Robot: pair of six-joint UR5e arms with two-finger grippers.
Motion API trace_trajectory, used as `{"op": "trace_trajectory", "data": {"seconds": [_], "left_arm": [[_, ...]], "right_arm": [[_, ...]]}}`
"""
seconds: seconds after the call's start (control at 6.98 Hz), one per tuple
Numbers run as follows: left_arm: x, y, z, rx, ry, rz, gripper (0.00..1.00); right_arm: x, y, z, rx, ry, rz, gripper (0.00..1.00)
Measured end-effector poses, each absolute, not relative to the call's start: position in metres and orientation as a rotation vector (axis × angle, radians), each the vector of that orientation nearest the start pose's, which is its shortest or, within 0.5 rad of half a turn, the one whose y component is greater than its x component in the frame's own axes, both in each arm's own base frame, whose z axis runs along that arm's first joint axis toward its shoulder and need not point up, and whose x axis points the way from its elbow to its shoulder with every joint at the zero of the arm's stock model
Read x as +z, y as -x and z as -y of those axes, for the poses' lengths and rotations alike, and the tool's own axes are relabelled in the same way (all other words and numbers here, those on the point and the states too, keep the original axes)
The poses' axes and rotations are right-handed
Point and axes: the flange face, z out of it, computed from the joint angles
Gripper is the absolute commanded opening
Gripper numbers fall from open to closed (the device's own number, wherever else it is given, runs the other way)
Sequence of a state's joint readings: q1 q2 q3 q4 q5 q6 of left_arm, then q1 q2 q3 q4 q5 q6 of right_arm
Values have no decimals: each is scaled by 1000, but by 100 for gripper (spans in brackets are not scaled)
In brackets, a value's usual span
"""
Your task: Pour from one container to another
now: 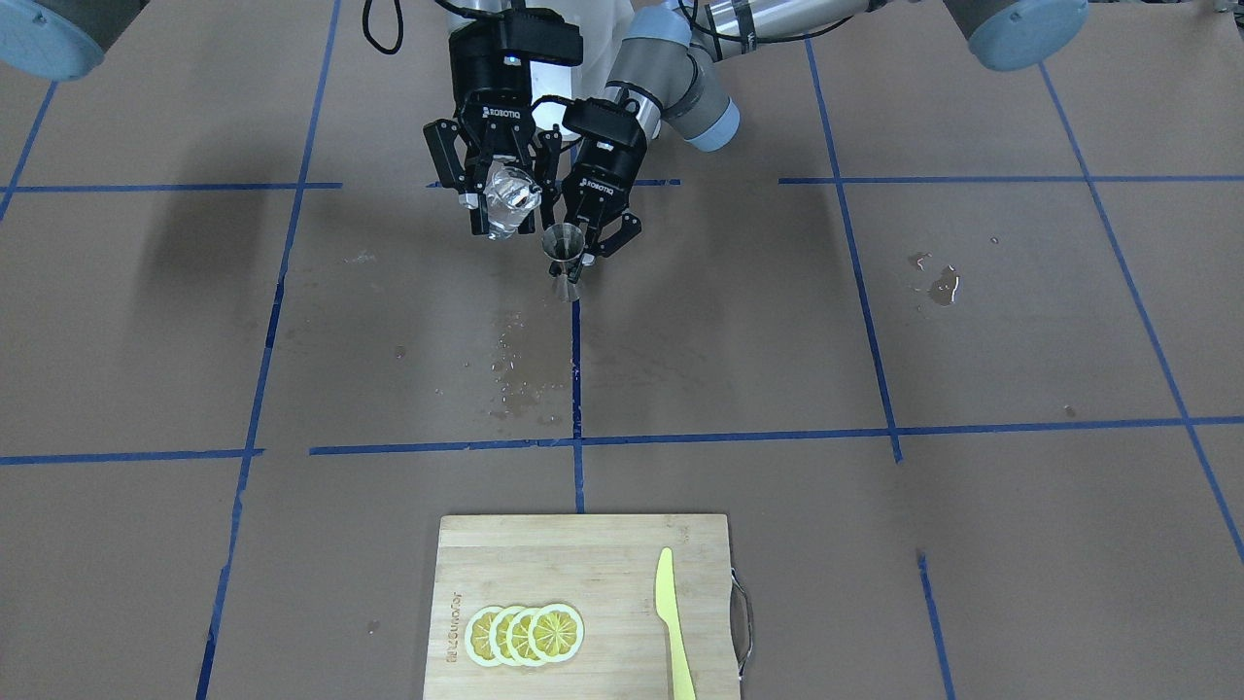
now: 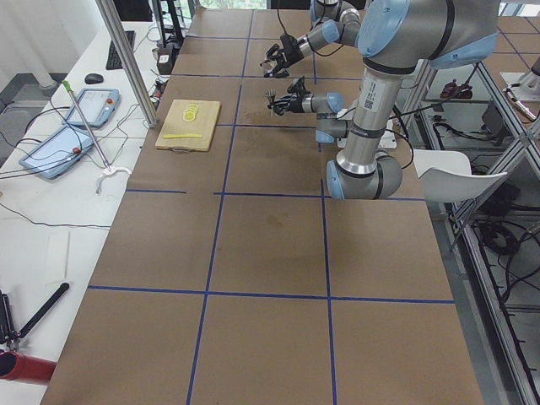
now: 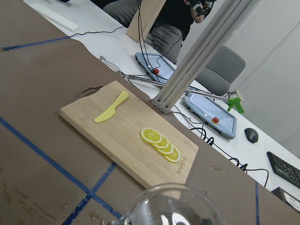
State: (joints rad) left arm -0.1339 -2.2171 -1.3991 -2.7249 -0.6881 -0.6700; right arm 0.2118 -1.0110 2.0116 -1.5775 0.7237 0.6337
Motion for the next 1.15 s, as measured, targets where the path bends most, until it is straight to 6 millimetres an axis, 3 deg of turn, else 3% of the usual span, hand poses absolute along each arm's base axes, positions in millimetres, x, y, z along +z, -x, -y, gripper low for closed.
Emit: {"op": "trace_trajectory", "data": {"seconds": [1.15], "left_arm": [[213, -630, 298, -117, -1293, -967, 0]], "right_arm": [[150, 493, 322, -434, -1187, 170, 0]]}}
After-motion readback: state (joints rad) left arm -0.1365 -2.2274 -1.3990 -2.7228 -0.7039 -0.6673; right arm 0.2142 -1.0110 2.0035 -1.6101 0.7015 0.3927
